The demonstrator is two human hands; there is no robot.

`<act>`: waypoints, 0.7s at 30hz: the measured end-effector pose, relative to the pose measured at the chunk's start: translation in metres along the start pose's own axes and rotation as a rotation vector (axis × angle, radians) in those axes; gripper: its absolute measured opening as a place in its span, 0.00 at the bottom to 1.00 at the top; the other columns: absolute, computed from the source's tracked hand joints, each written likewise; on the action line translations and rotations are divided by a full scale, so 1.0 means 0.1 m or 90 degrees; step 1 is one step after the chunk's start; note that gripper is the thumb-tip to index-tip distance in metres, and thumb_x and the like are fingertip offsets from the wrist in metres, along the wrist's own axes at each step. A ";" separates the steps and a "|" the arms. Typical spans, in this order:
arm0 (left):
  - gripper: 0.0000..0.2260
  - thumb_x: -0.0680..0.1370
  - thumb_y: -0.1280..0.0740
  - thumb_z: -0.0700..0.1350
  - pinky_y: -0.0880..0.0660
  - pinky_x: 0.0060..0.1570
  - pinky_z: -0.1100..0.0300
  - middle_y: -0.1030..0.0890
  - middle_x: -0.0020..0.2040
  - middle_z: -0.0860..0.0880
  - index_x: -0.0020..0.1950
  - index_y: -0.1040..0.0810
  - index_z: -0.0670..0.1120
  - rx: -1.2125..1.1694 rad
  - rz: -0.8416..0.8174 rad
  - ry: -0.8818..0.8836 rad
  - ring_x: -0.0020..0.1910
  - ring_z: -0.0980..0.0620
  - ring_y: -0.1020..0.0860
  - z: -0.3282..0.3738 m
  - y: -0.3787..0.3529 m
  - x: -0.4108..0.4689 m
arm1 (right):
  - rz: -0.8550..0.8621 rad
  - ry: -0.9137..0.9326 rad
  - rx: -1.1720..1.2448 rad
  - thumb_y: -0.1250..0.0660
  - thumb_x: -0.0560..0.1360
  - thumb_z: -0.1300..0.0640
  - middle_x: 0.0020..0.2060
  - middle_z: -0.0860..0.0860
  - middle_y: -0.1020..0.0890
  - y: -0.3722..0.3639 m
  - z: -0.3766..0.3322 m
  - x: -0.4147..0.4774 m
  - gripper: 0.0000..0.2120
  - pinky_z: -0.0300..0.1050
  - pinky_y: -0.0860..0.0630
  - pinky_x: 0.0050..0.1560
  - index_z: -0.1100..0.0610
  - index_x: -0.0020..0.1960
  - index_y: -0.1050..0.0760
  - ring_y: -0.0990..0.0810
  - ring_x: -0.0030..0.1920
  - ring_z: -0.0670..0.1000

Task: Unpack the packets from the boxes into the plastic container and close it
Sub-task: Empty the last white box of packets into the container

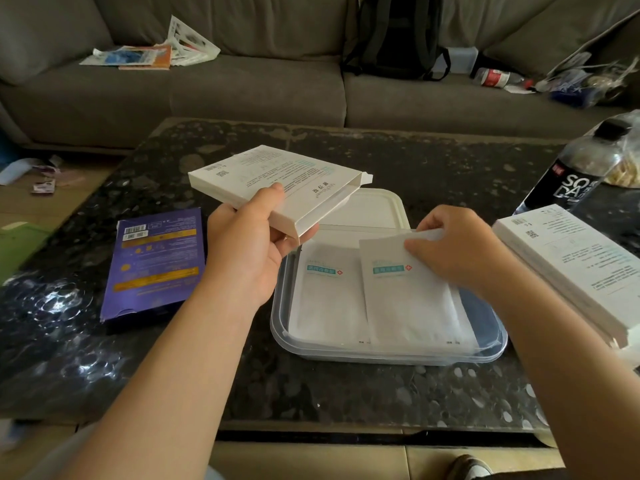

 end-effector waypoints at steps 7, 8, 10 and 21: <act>0.17 0.82 0.30 0.40 0.16 0.41 0.54 0.14 0.59 0.46 0.70 0.24 0.49 0.012 -0.006 0.005 0.52 0.48 0.13 -0.03 -0.01 0.00 | 0.071 0.079 -0.382 0.27 0.75 0.55 0.47 0.51 0.28 -0.04 -0.14 -0.10 0.14 0.48 0.20 0.44 0.54 0.57 0.27 0.25 0.45 0.51; 0.17 0.82 0.30 0.40 0.16 0.41 0.54 0.14 0.59 0.47 0.70 0.24 0.49 0.013 -0.007 0.005 0.52 0.49 0.13 -0.03 -0.02 0.00 | 0.074 0.099 -0.387 0.27 0.75 0.54 0.48 0.51 0.28 -0.05 -0.19 -0.14 0.16 0.49 0.20 0.45 0.54 0.59 0.27 0.25 0.46 0.51; 0.18 0.82 0.30 0.40 0.16 0.41 0.54 0.14 0.59 0.47 0.71 0.24 0.49 0.016 -0.008 0.004 0.52 0.49 0.13 -0.03 -0.02 0.00 | 0.010 0.144 -0.367 0.29 0.76 0.49 0.55 0.52 0.25 -0.14 -0.28 -0.22 0.19 0.47 0.21 0.49 0.52 0.64 0.28 0.24 0.51 0.52; 0.18 0.81 0.28 0.42 0.15 0.43 0.53 0.14 0.59 0.48 0.70 0.24 0.52 0.042 -0.020 0.010 0.53 0.50 0.13 -0.07 -0.05 -0.02 | -0.359 0.138 -0.468 0.40 0.69 0.25 0.79 0.46 0.45 -0.51 -0.04 -0.45 0.49 0.59 0.39 0.75 0.42 0.81 0.56 0.44 0.79 0.57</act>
Point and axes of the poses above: each hand's wrist, its own x-axis towards the middle knuckle, its own y-axis out of the back of the hand, z = x × y, the point moved 7 cm from there along x, towards the middle knuckle
